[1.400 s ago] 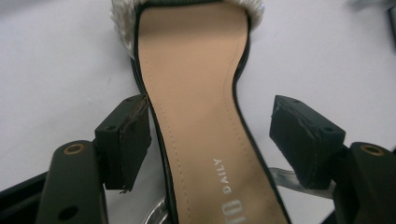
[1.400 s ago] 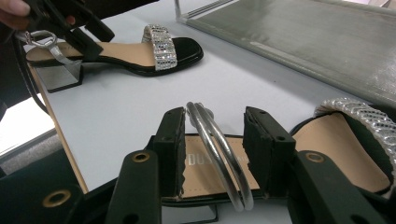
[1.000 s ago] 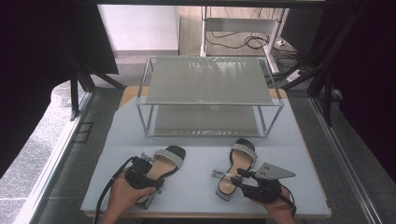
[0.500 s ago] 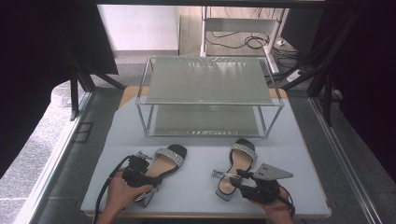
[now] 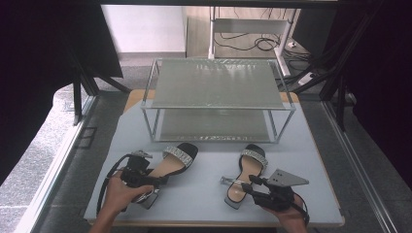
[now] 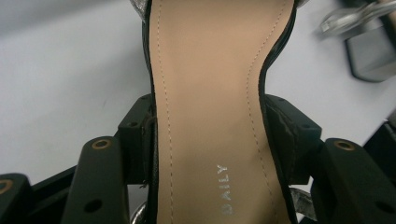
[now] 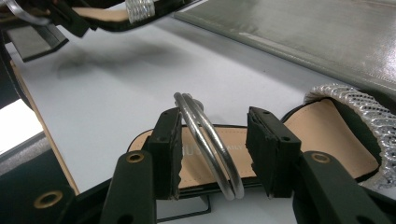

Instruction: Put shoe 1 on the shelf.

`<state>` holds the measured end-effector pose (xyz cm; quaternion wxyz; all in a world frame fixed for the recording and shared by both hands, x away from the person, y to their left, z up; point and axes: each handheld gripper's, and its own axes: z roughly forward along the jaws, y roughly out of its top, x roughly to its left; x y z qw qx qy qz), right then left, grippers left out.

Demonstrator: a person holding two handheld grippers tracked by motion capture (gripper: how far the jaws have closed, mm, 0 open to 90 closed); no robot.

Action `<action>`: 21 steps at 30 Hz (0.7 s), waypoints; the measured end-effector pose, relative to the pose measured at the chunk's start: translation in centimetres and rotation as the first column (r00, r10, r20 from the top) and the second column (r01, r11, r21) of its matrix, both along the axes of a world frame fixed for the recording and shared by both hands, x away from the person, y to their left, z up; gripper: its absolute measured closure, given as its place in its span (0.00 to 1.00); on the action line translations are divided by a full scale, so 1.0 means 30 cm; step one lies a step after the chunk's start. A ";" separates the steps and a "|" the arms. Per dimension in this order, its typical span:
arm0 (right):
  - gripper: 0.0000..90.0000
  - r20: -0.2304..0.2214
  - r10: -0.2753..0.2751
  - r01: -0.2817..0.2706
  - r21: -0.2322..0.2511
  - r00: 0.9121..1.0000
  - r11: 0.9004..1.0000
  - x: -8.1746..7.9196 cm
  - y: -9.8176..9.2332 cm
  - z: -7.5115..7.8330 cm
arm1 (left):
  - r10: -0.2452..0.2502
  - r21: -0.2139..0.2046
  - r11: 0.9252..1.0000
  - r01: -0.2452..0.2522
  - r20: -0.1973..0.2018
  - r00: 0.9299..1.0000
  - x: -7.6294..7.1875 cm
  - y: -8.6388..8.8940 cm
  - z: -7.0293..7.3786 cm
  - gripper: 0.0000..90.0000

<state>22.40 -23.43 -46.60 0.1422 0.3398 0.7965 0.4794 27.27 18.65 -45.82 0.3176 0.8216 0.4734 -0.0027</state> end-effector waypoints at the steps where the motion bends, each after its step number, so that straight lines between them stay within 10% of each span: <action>1: 0.62 0.000 0.000 0.000 0.000 1.000 1.000 0.000 0.000 0.000 | -0.003 -0.011 1.000 0.003 0.004 1.000 0.002 0.002 0.013 0.46; 21: 0.62 0.002 -0.011 0.011 0.005 1.000 1.000 0.001 -0.011 0.002 | -0.036 -0.129 0.991 0.044 0.064 0.997 0.028 0.002 0.180 0.47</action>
